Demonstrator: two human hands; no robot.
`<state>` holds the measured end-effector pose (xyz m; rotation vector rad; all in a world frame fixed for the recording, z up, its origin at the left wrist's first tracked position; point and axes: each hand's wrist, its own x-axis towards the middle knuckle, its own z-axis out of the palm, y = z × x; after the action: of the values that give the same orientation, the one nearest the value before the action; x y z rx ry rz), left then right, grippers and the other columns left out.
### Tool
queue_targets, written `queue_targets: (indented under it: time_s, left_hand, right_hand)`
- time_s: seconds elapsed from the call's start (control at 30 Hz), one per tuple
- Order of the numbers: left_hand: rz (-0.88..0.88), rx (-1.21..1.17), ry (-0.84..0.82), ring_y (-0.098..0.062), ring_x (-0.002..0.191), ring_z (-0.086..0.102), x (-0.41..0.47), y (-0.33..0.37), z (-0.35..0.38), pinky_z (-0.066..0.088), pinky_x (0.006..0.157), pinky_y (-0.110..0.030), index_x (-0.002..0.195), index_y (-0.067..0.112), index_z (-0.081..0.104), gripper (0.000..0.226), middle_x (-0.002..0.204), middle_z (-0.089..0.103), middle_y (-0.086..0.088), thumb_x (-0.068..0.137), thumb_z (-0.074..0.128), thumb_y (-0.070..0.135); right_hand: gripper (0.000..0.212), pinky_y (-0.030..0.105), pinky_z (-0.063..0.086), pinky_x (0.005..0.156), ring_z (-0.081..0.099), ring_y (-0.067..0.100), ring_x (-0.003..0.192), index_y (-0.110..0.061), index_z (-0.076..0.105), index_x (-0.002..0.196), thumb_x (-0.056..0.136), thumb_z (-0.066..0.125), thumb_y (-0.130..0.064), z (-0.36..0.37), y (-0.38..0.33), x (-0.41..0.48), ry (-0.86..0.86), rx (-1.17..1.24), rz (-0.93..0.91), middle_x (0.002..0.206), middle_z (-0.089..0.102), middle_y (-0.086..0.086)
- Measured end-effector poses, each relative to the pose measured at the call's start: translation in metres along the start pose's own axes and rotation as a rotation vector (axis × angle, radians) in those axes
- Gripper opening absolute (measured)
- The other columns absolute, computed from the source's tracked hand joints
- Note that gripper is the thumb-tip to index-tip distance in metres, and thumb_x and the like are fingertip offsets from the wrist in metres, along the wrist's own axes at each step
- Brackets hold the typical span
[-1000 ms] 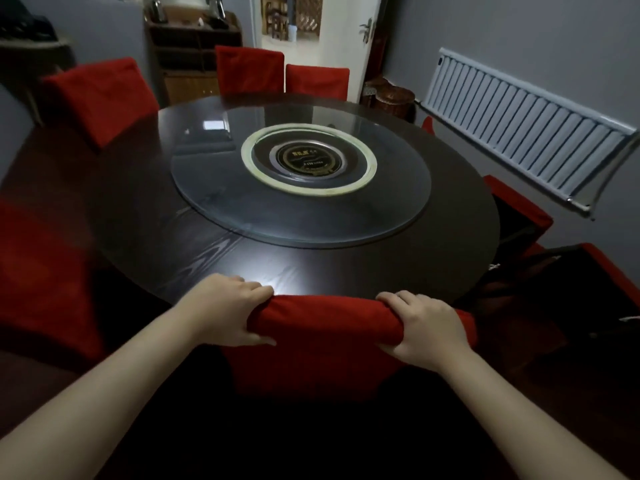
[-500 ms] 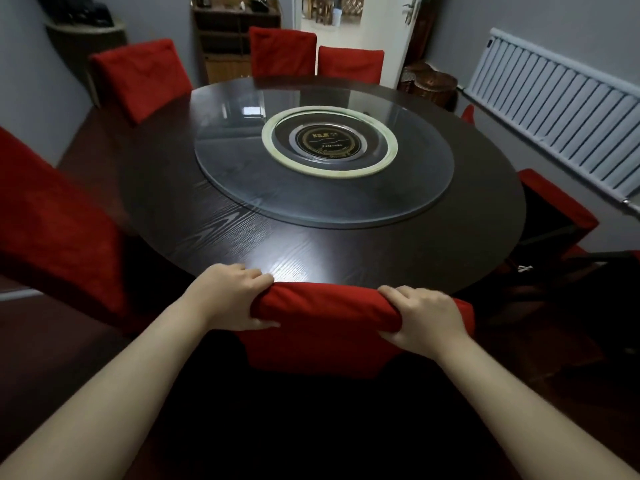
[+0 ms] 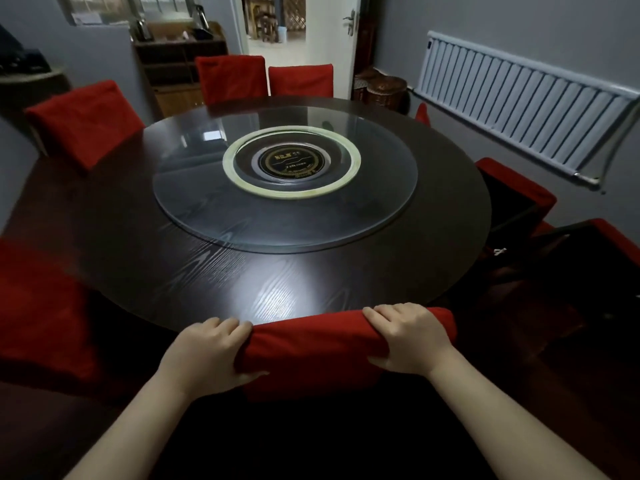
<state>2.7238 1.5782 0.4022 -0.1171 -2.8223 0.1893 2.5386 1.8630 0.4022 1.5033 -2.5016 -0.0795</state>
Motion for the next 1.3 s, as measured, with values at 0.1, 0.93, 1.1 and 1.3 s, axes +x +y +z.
queue_targets:
  time_s: [0.1,0.93,1.1,1.3]
  left_hand:
    - [0.023,-0.003,-0.003,-0.026,0.050,0.057,-0.001,0.008,0.008,0.048,0.043,-0.031,0.087,0.012,0.071,0.068,0.069,0.062,0.000,0.065,0.059,0.075]
    - [-0.030,0.059,-0.144,-0.025,0.066,0.059,-0.011,-0.014,0.012,0.051,0.054,-0.032,0.094,0.013,0.067,0.075,0.081,0.062,0.001,0.061,0.057,0.080]
    - [-0.169,0.035,-0.237,-0.024,0.084,0.060,-0.012,-0.007,0.002,0.050,0.070,-0.036,0.106,0.022,0.064,0.083,0.095,0.061,0.003,0.055,0.053,0.087]
    - [-0.724,-0.505,-0.266,-0.022,0.147,0.009,-0.004,0.006,-0.014,0.009,0.115,-0.041,0.152,0.036,0.009,0.108,0.159,0.015,0.000,0.066,0.059,0.080]
  right_hand:
    - [0.075,0.035,0.055,0.061,0.067,0.025,0.069,-0.010,0.070,0.104,0.046,0.078,-0.057,0.001,0.004,-0.008,-0.028,0.012,0.021,0.088,0.070,0.006]
    - [0.080,0.035,0.055,0.065,0.066,0.026,0.072,-0.014,0.067,0.107,0.042,0.077,-0.059,0.021,-0.021,0.004,0.006,0.050,0.016,0.091,0.069,0.004]
    - [0.081,0.036,0.042,0.086,0.058,0.022,0.103,-0.031,0.047,0.133,0.063,0.063,-0.068,0.005,-0.033,0.006,-0.184,0.049,0.159,0.121,0.058,-0.005]
    - [0.084,0.038,0.026,0.109,0.045,0.019,0.126,-0.037,0.029,0.145,0.075,0.074,-0.043,-0.047,-0.058,0.023,-0.311,0.868,0.648,0.136,0.050,-0.003]
